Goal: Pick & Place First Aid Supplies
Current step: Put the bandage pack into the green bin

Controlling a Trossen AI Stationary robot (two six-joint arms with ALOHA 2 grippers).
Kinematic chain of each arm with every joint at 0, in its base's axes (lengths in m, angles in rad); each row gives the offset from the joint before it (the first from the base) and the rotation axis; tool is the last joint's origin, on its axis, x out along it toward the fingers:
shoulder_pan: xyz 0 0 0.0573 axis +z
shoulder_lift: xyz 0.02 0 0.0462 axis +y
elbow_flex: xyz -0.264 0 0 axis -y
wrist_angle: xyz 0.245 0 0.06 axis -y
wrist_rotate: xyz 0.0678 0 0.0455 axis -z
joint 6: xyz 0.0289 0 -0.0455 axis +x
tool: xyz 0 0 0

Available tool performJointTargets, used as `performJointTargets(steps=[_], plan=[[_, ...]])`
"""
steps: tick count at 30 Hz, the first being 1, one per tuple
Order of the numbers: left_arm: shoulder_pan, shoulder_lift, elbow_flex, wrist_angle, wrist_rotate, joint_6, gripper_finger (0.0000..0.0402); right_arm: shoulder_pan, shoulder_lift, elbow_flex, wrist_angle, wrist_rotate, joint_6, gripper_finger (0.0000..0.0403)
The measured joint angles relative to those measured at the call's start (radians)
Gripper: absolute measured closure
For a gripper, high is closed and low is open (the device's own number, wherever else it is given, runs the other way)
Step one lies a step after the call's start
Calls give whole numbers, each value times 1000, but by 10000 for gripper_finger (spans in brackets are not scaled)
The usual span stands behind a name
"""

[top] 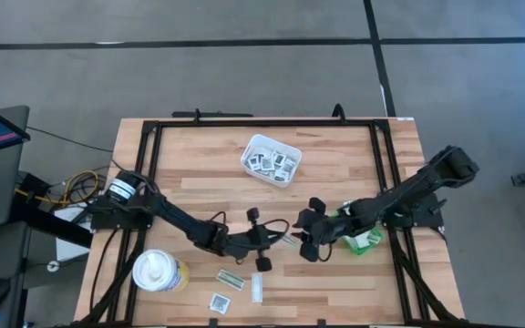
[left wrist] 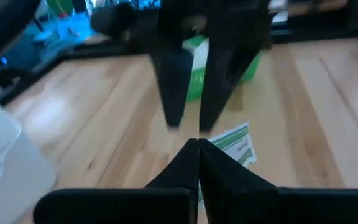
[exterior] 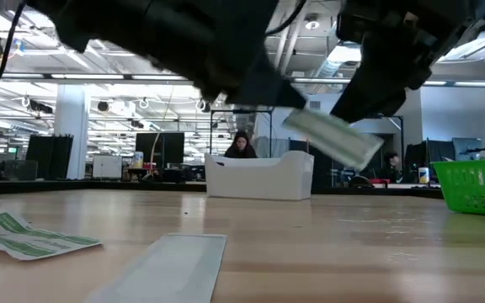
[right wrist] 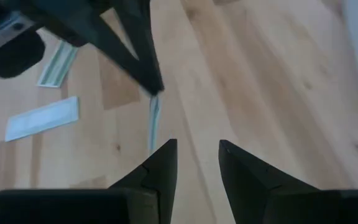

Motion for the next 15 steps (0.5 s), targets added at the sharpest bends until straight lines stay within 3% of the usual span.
performJointTargets(steps=[5,15], plan=[[1,14,37,-5,-2,47,397,-20,34,0,28,-87,0,291],[0,15,28,-43,-4,48,397,-12,-5,0,-15,-87,0,291]])
